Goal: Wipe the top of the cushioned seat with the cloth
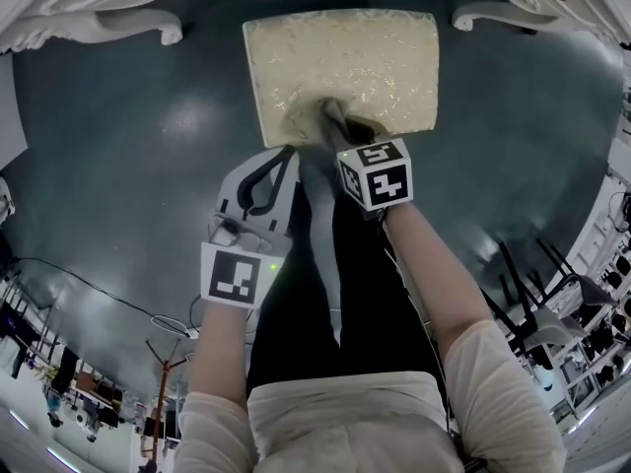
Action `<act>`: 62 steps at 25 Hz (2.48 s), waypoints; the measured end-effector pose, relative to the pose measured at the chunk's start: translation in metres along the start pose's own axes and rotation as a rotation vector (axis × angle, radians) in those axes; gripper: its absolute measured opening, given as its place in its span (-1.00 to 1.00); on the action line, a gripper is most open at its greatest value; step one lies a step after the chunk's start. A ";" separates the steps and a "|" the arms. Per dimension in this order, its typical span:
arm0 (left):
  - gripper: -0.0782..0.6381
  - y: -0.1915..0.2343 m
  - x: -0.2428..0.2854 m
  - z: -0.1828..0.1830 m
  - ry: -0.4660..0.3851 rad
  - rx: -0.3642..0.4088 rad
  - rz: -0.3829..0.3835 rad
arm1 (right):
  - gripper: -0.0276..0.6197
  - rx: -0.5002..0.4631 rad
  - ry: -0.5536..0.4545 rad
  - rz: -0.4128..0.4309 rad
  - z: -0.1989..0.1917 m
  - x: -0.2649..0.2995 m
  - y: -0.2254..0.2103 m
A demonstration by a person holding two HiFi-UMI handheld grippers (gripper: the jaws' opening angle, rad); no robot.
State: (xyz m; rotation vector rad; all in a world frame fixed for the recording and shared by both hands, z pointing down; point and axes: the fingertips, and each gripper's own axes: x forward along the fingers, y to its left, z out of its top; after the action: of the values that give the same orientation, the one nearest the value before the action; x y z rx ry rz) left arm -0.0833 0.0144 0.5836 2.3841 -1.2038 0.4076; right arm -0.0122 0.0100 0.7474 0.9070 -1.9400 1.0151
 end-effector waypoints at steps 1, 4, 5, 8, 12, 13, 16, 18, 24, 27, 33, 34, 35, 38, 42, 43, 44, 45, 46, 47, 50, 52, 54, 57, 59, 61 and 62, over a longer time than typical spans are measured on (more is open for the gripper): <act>-0.78 -0.004 0.003 0.000 0.005 0.003 -0.005 | -0.82 0.003 0.001 -0.002 -0.001 -0.003 -0.005; -0.78 -0.013 0.013 0.001 0.009 0.009 -0.010 | -0.82 0.013 0.003 -0.015 -0.004 -0.010 -0.023; -0.78 -0.016 0.016 0.002 0.011 0.009 -0.009 | -0.82 0.016 0.004 -0.020 -0.005 -0.012 -0.030; -0.78 -0.025 0.025 0.003 0.018 0.020 -0.012 | -0.82 0.022 0.003 -0.029 -0.009 -0.022 -0.049; -0.78 -0.038 0.040 0.005 0.011 0.026 -0.012 | -0.82 0.021 -0.001 -0.035 -0.013 -0.032 -0.071; -0.78 -0.042 0.045 0.005 0.011 0.026 -0.015 | -0.82 0.022 -0.002 -0.038 -0.014 -0.034 -0.077; -0.78 -0.055 0.058 0.005 0.017 0.029 -0.027 | -0.82 0.032 -0.005 -0.048 -0.016 -0.041 -0.095; -0.78 -0.065 0.066 0.006 0.020 0.027 -0.034 | -0.82 0.040 -0.006 -0.055 -0.018 -0.047 -0.107; -0.78 -0.089 0.087 0.012 0.028 0.044 -0.042 | -0.82 0.049 -0.004 -0.063 -0.024 -0.065 -0.139; -0.78 -0.097 0.097 0.011 0.037 0.053 -0.045 | -0.82 0.051 -0.004 -0.069 -0.026 -0.069 -0.152; -0.78 -0.113 0.114 0.016 0.039 0.053 -0.033 | -0.82 0.065 0.008 -0.074 -0.031 -0.083 -0.177; -0.78 -0.117 0.116 0.018 0.040 0.051 -0.031 | -0.82 0.068 0.010 -0.075 -0.032 -0.086 -0.181; -0.78 -0.120 0.117 0.019 0.042 0.049 -0.030 | -0.82 0.071 0.012 -0.079 -0.032 -0.088 -0.184; -0.78 -0.125 0.124 0.020 0.048 0.041 -0.033 | -0.82 0.081 0.024 -0.105 -0.037 -0.090 -0.198; -0.78 -0.125 0.131 0.024 0.029 0.044 -0.023 | -0.82 0.105 0.028 -0.128 -0.042 -0.091 -0.217; -0.78 -0.125 0.131 0.025 0.025 0.042 -0.019 | -0.82 0.107 0.022 -0.129 -0.042 -0.092 -0.219; -0.78 -0.126 0.130 0.027 0.023 0.043 -0.016 | -0.82 0.104 0.016 -0.131 -0.041 -0.095 -0.220; -0.78 -0.127 0.129 0.030 0.022 0.046 -0.015 | -0.82 0.099 0.010 -0.133 -0.039 -0.099 -0.220; -0.78 -0.127 0.127 0.034 0.021 0.048 -0.015 | -0.82 0.095 0.002 -0.135 -0.036 -0.104 -0.219; -0.78 -0.128 0.125 0.037 0.021 0.048 -0.017 | -0.82 0.093 -0.008 -0.134 -0.031 -0.109 -0.217; -0.78 -0.129 0.114 0.047 0.023 0.055 -0.018 | -0.82 0.083 -0.048 -0.124 -0.015 -0.125 -0.203; -0.78 -0.127 0.105 0.056 0.019 0.067 -0.010 | -0.82 0.066 -0.085 -0.117 0.000 -0.138 -0.190; -0.78 -0.121 0.093 0.071 -0.008 0.062 0.003 | -0.82 0.049 -0.129 -0.112 0.016 -0.151 -0.175; -0.78 -0.110 0.069 0.098 -0.056 0.053 0.020 | -0.82 0.039 -0.190 -0.105 0.038 -0.172 -0.147; -0.78 -0.104 0.051 0.117 -0.075 0.069 0.025 | -0.82 0.041 -0.222 -0.098 0.051 -0.188 -0.126; -0.78 -0.097 0.031 0.138 -0.092 0.094 0.033 | -0.82 0.038 -0.255 -0.090 0.065 -0.205 -0.104; -0.78 -0.092 0.021 0.149 -0.101 0.110 0.041 | -0.82 0.033 -0.271 -0.087 0.073 -0.214 -0.093</act>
State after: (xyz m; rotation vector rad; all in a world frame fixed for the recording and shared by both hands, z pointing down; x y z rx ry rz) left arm 0.0137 -0.0264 0.4418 2.5034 -1.3082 0.3787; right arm 0.1441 -0.0425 0.5669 1.1892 -2.0883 0.9138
